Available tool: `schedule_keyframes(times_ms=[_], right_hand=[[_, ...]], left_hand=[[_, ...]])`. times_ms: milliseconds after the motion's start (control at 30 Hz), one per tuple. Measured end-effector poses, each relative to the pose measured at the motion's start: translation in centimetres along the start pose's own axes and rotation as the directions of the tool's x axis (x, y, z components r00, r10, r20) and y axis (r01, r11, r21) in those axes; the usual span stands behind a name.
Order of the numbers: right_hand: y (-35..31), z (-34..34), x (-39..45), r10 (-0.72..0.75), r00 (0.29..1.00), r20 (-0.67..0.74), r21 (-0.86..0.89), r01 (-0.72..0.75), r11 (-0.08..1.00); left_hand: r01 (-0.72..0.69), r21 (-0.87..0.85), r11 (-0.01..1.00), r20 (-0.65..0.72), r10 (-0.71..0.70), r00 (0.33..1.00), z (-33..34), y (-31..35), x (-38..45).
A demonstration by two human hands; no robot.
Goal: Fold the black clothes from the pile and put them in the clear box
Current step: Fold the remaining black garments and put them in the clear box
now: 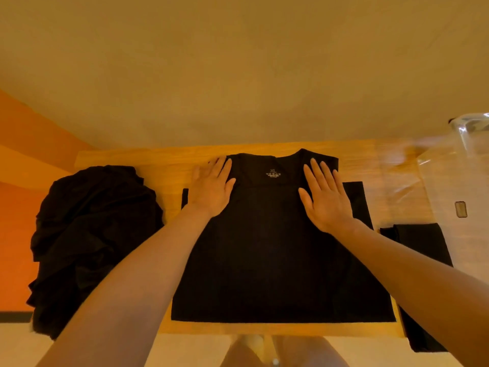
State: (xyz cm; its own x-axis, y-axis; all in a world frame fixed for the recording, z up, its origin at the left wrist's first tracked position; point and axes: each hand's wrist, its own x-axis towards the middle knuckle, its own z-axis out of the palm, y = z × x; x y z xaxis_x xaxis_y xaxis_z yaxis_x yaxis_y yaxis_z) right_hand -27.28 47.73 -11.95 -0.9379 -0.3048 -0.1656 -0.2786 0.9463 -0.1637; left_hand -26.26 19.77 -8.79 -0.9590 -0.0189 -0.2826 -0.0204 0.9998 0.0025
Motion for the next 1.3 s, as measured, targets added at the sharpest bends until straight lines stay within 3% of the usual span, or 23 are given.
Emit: schedule_keyframes(times_ms=[100,267,400,533,733,900,1000,1167,1300], right_hand=[[0.0,0.2,-0.1,-0.002,1.000,-0.020,-0.020,0.002,1.000],[0.2,0.2,0.0,-0.022,1.000,-0.015,-0.019,0.022,1.000],[0.6,0.1,0.1,-0.023,1.000,-0.014,-0.001,0.023,1.000],[2.3,-0.4,0.6,0.009,1.000,-0.006,0.022,-0.009,1.000],[3.7,-1.0,0.2,-0.010,1.000,-0.007,0.062,0.011,0.998],[5.6,-3.5,-0.3,0.063,0.994,-0.084,0.135,-0.052,0.990],[7.6,-5.2,-0.2,0.119,0.992,-0.027,0.137,-0.115,0.984],[9.4,-6.3,0.8,0.273,0.933,0.236,0.348,-0.343,0.873],[9.5,-6.3,0.6,0.297,0.926,0.232,0.355,-0.365,0.861]], left_hand=[[0.093,-0.080,0.992,0.023,-0.091,0.996,1.2,-0.7,0.2],[0.126,-0.133,0.983,0.044,-0.121,0.992,1.6,-1.5,0.7],[0.088,-0.171,0.981,-0.092,-0.105,0.990,2.1,-2.0,-0.5],[0.084,-0.183,0.980,-0.068,-0.098,0.993,3.2,-2.9,-3.3],[0.190,-0.208,0.960,-0.080,-0.210,0.974,4.0,-3.8,-5.3],[0.255,-0.318,0.913,-0.198,-0.328,0.924,2.3,-4.2,-5.7],[0.290,-0.375,0.880,-0.096,-0.348,0.933,0.6,-5.1,-4.8],[0.453,-0.328,0.829,0.199,-0.408,0.891,-1.9,-6.2,-3.1],[0.457,-0.251,0.853,0.236,-0.404,0.884,-2.9,-5.6,-2.8]])
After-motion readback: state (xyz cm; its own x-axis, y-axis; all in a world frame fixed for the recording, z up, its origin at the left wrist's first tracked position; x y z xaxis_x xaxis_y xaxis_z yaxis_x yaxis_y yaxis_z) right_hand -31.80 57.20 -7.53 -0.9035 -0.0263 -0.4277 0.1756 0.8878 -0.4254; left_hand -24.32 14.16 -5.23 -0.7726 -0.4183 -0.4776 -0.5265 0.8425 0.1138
